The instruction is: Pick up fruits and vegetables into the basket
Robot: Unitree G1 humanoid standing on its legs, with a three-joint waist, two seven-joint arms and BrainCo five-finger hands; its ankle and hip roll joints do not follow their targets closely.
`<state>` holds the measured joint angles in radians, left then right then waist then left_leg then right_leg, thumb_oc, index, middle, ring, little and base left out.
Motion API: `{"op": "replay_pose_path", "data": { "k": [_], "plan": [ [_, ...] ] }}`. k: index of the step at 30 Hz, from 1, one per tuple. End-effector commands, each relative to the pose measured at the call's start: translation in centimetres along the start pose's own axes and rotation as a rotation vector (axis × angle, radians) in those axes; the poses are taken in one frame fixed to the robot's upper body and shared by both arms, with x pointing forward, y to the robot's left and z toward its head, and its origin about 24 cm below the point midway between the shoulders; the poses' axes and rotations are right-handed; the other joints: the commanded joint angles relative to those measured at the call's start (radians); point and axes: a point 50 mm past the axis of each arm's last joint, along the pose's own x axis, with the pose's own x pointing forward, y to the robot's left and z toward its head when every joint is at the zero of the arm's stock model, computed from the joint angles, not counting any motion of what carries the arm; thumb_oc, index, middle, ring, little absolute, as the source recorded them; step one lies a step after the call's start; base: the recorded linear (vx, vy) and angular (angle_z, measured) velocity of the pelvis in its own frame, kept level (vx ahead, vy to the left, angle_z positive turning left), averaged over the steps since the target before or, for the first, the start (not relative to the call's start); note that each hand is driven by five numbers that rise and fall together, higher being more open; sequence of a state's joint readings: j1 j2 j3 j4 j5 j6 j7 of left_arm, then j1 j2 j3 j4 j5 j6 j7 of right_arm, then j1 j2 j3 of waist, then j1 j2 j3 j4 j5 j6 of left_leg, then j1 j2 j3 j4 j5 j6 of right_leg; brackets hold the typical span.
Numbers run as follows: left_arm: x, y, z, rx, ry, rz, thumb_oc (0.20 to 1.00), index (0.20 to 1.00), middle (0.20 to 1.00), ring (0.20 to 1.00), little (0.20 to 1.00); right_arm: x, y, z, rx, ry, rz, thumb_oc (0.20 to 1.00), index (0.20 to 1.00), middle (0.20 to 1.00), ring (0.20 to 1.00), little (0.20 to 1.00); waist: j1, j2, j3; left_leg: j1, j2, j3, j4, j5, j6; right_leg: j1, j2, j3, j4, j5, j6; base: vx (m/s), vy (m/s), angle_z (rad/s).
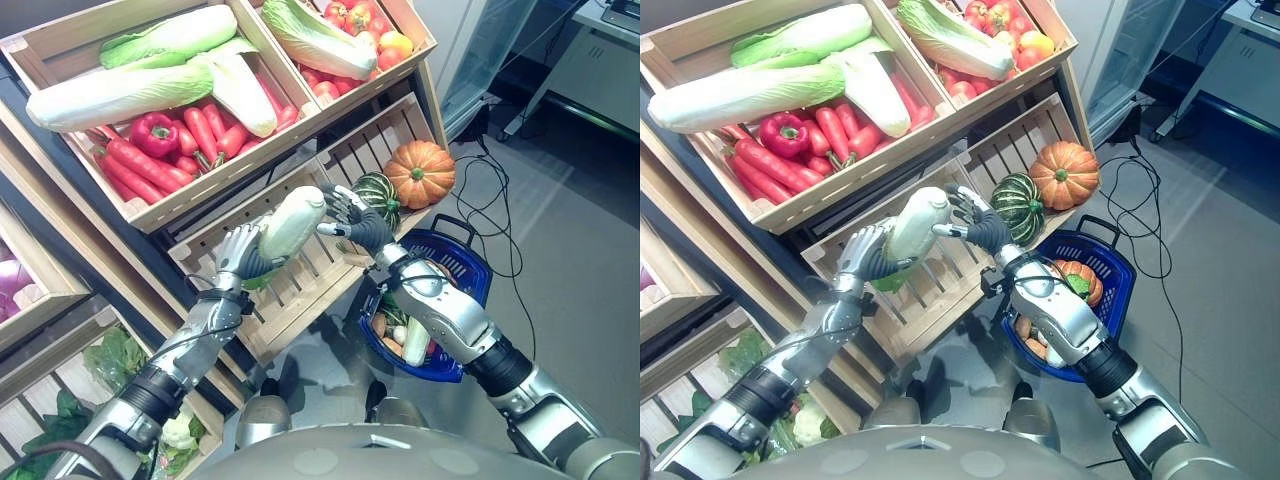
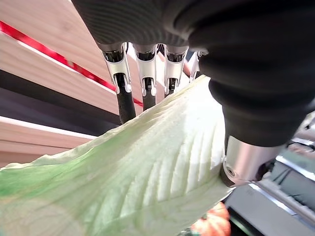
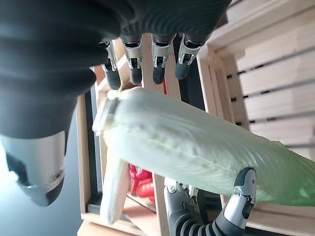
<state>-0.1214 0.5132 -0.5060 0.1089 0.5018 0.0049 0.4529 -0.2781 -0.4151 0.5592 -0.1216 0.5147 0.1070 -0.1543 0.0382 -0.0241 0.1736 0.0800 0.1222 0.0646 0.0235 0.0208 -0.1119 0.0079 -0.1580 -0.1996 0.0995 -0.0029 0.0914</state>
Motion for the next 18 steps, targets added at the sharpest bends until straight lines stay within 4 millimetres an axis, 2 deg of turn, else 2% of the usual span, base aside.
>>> {"op": "replay_pose_path", "data": {
  "k": [1,9,18],
  "plan": [
    [3.2,3.8,3.0,-0.015,-0.134,0.209,0.200,0.200,0.200,0.200,0.200,-0.2,0.3,3.7,-0.020,-0.194,0.028,1.000,1.000,1.000,1.000,1.000,-0.009,-0.025,0.002,0.000,0.019,0.033,0.038,-0.128,0.028,0.063,-0.069,0.013,0.002,-0.075,0.089,-0.01,-0.004,-0.03],
    [3.8,4.0,4.4,-0.020,-0.152,0.256,0.200,0.200,0.200,0.200,0.200,0.0,0.7,3.6,0.009,-0.208,-0.032,1.000,1.000,1.000,1.000,1.000,-0.019,-0.024,0.009,0.003,0.019,0.036,0.044,-0.130,0.030,0.066,-0.069,0.017,0.004,-0.077,0.087,0.00,0.001,-0.07],
    [4.3,4.3,5.8,0.036,-0.221,0.285,0.200,0.200,0.200,0.200,0.200,0.3,2.2,2.7,0.058,-0.129,0.074,1.000,1.000,1.000,1.000,1.000,-0.017,-0.027,0.016,0.003,0.017,0.035,0.043,-0.133,0.030,0.068,-0.072,0.016,0.000,-0.077,0.090,0.00,0.000,0.00]
  ]
}}
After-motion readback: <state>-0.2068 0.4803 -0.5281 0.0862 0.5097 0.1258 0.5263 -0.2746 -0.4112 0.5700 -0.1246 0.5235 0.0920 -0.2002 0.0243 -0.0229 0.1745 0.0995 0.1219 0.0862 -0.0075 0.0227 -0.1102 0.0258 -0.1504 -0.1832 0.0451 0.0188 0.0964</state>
